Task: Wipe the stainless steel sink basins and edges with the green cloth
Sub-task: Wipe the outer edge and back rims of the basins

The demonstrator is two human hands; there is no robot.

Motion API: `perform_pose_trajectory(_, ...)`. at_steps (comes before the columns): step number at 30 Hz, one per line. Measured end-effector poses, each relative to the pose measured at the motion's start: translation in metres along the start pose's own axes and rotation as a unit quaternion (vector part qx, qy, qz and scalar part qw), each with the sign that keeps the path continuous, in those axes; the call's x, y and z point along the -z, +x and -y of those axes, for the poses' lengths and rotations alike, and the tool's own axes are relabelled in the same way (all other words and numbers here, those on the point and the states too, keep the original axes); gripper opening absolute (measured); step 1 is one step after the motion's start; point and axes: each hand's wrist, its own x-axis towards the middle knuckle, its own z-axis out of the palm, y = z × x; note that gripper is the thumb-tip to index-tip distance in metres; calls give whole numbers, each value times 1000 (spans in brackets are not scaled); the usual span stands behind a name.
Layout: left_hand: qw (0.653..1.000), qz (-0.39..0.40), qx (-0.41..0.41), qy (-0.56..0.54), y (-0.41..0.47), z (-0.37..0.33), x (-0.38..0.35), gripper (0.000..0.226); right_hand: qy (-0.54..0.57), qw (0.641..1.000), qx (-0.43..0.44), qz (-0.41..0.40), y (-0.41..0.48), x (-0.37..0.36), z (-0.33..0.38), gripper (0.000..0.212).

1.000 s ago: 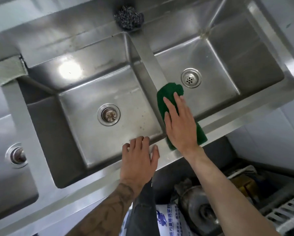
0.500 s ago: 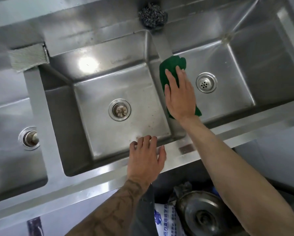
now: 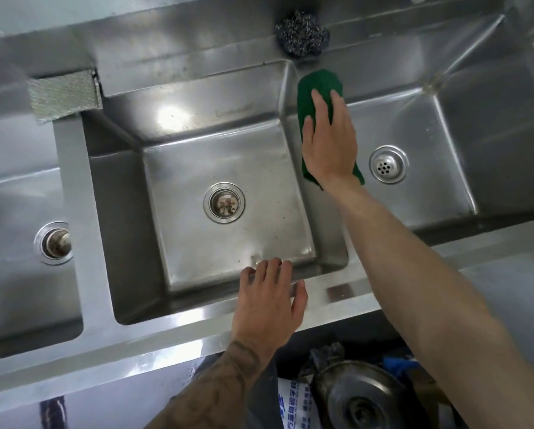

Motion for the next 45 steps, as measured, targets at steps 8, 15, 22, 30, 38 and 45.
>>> perform_pose_trajectory(8,1000,-26,-5,0,0,0,1,35,-28,999,17,-5,-18,0,-2,51)
perform_pose_trajectory(15,1000,-23,3,-5,-1,0,1,37,-18,1000,17,5,9,-5,9,53)
perform_pose_trajectory(22,1000,-27,-3,-12,-2,1,1,37,-36,999,40,0,-8,-3,-1,51)
perform_pose_trajectory(30,999,-28,0,-16,-1,0,0,36,-35,999,29,-22,11,-12,7,50)
perform_pose_trajectory(38,1000,-22,3,-15,-1,0,0,35,-22,999,38,11,30,-11,10,53)
perform_pose_trajectory(45,999,-23,1,-22,0,0,0,35,-57,996,64,17,-42,2,-14,52)
